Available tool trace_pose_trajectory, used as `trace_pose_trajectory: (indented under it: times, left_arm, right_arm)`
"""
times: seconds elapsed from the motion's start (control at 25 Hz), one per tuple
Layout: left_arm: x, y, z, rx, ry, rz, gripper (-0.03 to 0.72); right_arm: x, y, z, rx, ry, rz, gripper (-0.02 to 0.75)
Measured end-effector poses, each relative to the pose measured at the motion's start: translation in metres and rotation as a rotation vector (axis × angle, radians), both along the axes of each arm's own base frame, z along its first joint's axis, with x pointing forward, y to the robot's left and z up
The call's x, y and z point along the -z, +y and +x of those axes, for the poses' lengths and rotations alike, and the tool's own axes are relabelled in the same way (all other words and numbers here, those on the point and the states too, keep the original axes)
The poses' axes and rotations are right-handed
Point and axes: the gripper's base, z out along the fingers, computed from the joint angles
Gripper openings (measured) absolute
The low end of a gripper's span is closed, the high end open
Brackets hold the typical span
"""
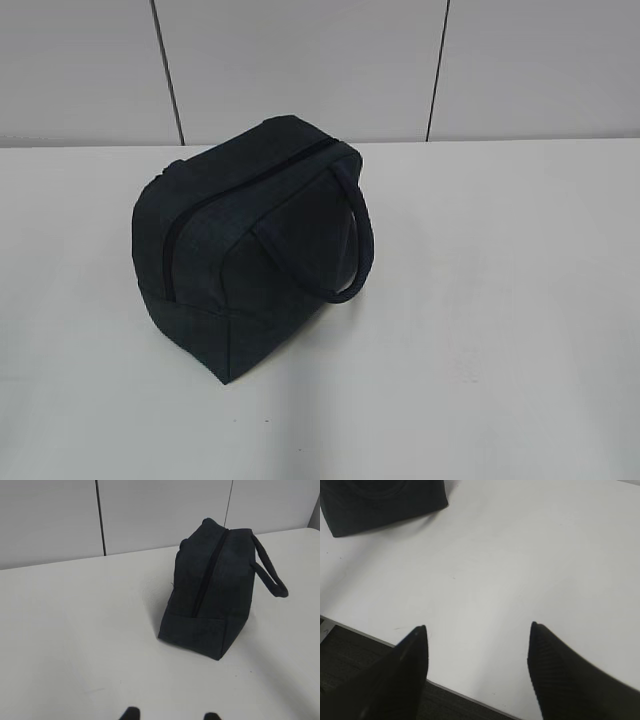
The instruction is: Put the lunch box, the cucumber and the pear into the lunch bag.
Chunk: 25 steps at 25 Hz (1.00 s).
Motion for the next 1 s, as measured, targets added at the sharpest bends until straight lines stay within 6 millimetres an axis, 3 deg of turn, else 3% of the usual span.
trace_pose_trajectory:
  times: [0.44, 1.0]
  left_arm:
    - [0.0000, -0.0032, 0.0007, -0.237, 0.000, -0.001, 0.246]
    - [0.0000, -0.0036, 0.0007, -0.248, 0.001, -0.003, 0.246]
  right_arm:
    - [0.0000, 0.0018, -0.0008, 0.190, 0.000, -0.002, 0.491]
    - [0.0000, 0.0018, -0.0008, 0.193, 0.000, -0.002, 0.491]
